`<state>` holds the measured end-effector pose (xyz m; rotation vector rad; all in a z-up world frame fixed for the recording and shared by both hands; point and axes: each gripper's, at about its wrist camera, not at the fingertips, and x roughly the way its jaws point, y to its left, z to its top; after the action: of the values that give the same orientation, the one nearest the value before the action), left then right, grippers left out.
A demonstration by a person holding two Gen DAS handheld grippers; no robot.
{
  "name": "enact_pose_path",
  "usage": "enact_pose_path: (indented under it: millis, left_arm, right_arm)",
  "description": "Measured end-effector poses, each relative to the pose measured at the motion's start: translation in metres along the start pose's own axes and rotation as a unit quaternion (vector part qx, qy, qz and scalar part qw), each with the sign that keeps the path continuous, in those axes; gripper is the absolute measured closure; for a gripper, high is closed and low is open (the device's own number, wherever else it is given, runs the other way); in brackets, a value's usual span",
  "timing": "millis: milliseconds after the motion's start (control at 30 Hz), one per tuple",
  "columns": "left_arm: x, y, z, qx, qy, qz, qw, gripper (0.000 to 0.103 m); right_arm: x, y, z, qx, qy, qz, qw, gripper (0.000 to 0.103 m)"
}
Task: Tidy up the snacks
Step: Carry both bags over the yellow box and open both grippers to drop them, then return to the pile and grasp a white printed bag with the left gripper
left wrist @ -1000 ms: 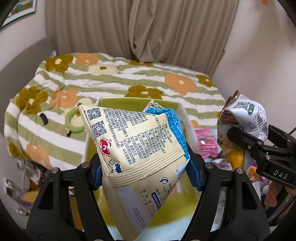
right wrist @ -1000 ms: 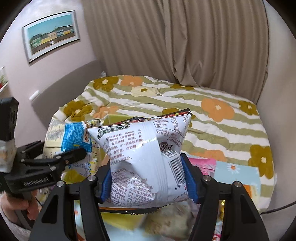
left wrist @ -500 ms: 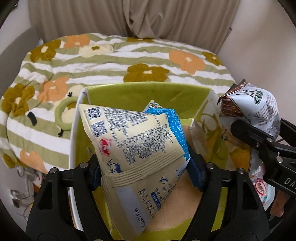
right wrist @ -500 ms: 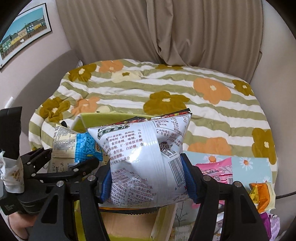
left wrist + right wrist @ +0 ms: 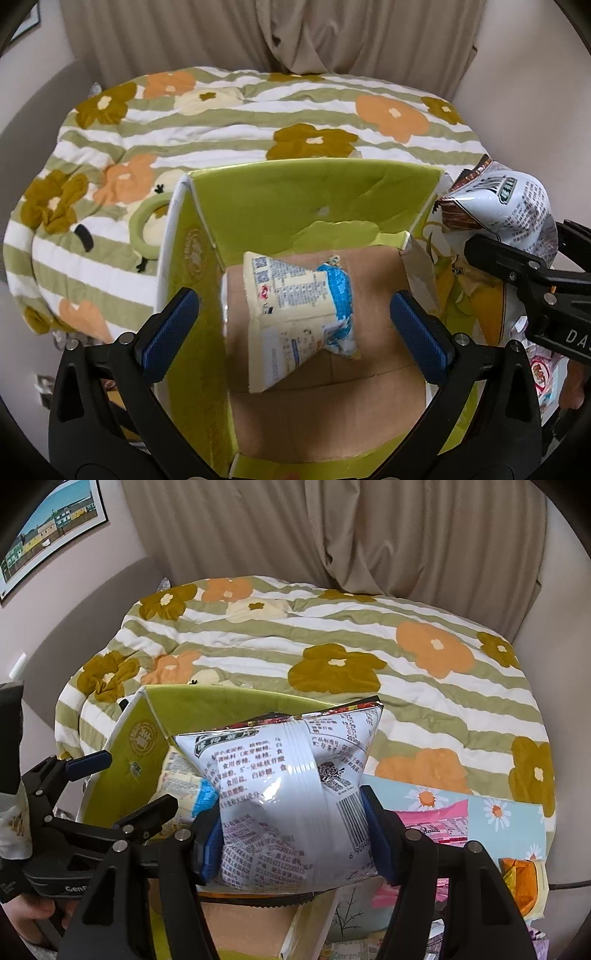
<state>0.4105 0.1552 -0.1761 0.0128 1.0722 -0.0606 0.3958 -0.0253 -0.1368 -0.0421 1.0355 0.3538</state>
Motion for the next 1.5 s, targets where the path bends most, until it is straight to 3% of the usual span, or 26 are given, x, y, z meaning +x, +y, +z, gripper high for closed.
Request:
enact_pose_path:
  millis: [200,533,600,633,667,1000,1333,1500]
  left_arm:
    - [-0.016,0.008,-0.017,-0.014,0.0,0.019,0.9997,0.001]
    - [-0.025,0.015,-0.028,-0.021,-0.001,0.041,0.9989,0.001]
    - [-0.026,0.016,-0.029,-0.022,-0.001,0.042,0.9989,0.001]
    - [-0.026,0.016,-0.029,-0.022,-0.002,0.04,0.9989,0.001]
    - [-0.026,0.017,-0.03,-0.023,-0.002,0.039,0.999,0.001]
    - [-0.041,0.021,-0.035,-0.026,-0.012,0.035,0.999,0.001]
    - [-0.088,0.019,-0.042,-0.028,-0.045,0.028,0.9982,0.001]
    - [-0.115,0.008,-0.049,-0.017,-0.064,0.023,0.9975,0.001]
  right_arm:
    - [-0.001,0.012,0.012,-0.019,-0.006,0.018,1.0,0.042]
    - [0.036,0.023,0.023,-0.037,0.027,0.031,0.998,0.04]
    - [0.039,0.021,0.023,-0.033,0.025,0.032,0.999,0.025]
    - [0.04,0.02,0.023,-0.031,0.021,0.034,0.999,0.007]
    - [0.039,0.02,0.022,-0.031,0.017,0.032,0.999,0.001]
    - [0.014,0.017,0.011,-0.024,-0.012,0.016,1.0,0.001]
    - [-0.05,0.023,-0.003,-0.043,-0.051,-0.021,0.998,0.001]
    - [-0.09,0.012,-0.021,0.004,-0.078,0.015,0.997,0.001]
